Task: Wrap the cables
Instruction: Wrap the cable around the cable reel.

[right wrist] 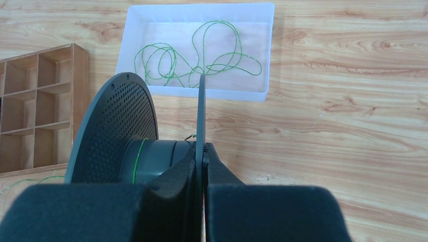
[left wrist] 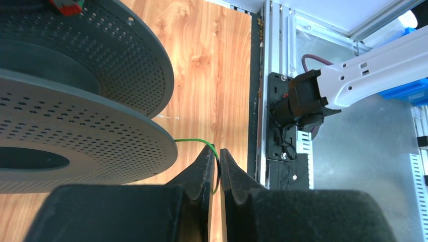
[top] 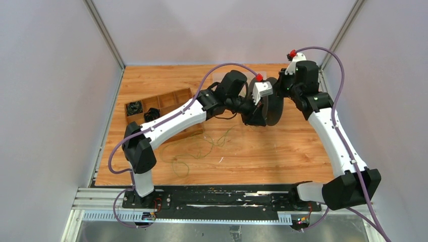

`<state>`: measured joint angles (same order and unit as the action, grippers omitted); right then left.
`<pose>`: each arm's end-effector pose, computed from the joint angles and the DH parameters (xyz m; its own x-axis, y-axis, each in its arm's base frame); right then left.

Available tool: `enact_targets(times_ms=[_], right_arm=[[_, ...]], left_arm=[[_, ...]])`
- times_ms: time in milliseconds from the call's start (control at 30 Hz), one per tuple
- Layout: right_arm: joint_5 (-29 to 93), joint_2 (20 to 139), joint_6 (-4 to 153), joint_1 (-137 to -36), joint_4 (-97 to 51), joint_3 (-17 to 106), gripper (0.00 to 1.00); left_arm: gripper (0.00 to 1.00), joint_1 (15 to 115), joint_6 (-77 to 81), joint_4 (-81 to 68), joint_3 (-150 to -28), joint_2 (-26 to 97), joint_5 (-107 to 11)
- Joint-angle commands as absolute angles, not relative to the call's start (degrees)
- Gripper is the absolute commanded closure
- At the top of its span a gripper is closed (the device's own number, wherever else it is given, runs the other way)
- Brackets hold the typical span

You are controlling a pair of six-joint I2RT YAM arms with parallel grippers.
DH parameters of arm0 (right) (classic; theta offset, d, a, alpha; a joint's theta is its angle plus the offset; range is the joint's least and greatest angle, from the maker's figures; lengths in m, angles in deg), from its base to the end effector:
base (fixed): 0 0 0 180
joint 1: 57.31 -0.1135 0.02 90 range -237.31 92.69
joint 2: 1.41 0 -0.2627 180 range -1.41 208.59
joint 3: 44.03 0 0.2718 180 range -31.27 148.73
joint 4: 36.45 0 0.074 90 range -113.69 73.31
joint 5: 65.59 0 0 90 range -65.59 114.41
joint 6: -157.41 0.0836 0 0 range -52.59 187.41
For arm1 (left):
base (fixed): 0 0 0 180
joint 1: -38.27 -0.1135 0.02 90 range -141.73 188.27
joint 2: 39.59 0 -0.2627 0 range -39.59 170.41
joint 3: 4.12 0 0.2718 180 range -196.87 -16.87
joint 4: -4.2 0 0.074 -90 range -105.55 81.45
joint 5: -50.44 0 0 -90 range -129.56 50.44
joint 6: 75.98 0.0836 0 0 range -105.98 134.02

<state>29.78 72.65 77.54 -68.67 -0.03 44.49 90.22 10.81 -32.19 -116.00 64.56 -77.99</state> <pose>0.3483 0.0780 0.3752 -0.4104 0.0962 -0.9068 -0.2123 0.9570 0.1976 0.2524 -0.4068 0.3379 -0.3485 0.3741 -0.8594 0.9350 0.0744 -0.3468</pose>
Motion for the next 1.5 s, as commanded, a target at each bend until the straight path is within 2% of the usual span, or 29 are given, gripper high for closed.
enact_targets(times_ms=[0,300,600,900,1200,1467], right_arm=[[26.81,70.95,74.47,-69.92,-4.62,43.19,0.99],[25.7,70.5,72.21,-70.63,-5.38,42.16,0.99],[28.16,69.59,67.5,-73.34,-6.07,40.19,0.99],[29.35,68.85,63.71,-76.82,-6.48,38.61,0.99],[30.79,67.94,61.0,-78.08,-7.31,36.01,0.99],[26.95,68.74,58.53,-80.28,-7.52,35.65,0.99]], left_arm=[[0.89,90.82,10.92,-32.93,-119.27,64.43,-79.5],[0.89,90.83,13.16,-36.24,-122.0,64.05,-78.18],[0.96,90.74,20.81,-39.93,-124.91,62.27,-69.81],[0.98,90.13,22.36,-41.73,-128.74,62.93,-64.27],[1.0,87.47,20.09,-41.07,-130.45,62.31,-65.0],[1.0,87.08,21.3,-41.61,-131.62,62.35,-66.74]])
